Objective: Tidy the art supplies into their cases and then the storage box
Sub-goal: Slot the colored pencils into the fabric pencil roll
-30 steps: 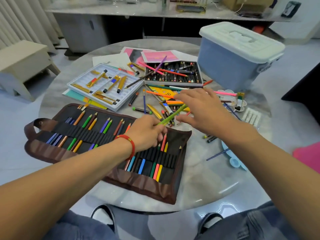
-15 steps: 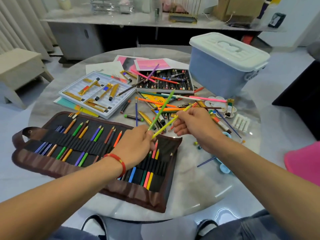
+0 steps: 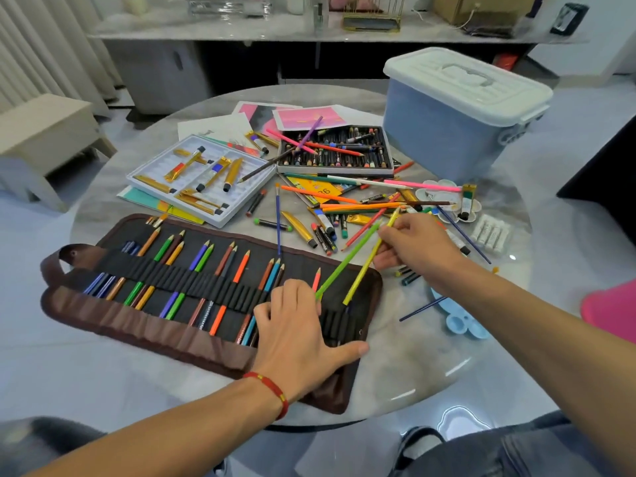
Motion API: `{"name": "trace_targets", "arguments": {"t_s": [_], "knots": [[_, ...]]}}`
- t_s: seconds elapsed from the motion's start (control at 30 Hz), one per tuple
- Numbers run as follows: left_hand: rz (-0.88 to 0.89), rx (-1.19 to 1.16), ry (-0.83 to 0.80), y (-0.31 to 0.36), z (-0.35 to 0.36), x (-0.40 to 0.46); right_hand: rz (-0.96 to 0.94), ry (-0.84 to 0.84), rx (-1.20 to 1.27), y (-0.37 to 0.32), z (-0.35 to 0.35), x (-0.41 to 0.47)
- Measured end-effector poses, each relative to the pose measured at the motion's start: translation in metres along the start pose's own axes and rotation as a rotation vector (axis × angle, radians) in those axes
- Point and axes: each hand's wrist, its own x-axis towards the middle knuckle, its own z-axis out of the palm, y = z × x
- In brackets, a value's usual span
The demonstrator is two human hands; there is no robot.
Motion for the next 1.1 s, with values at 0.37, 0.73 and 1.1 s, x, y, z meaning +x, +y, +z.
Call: {"name": "trace_targets", "arguments": {"t_s": [0.37, 0.73, 1.1], "knots": [[0.007, -0.026, 0.076, 0.0, 0.012, -0.003, 0.002, -0.085, -0.075, -0.006, 0.018, 0.003], [0.023, -0.055, 0.147, 0.0, 0.015, -0.005, -0.208, -0.056, -0.568, -0.01, 0.018, 0.002], [0.015, -0.101, 0.159, 0.0, 0.012, -0.006, -0.246, -0.175, -0.69, -0.005, 0.005, -0.004]]}}
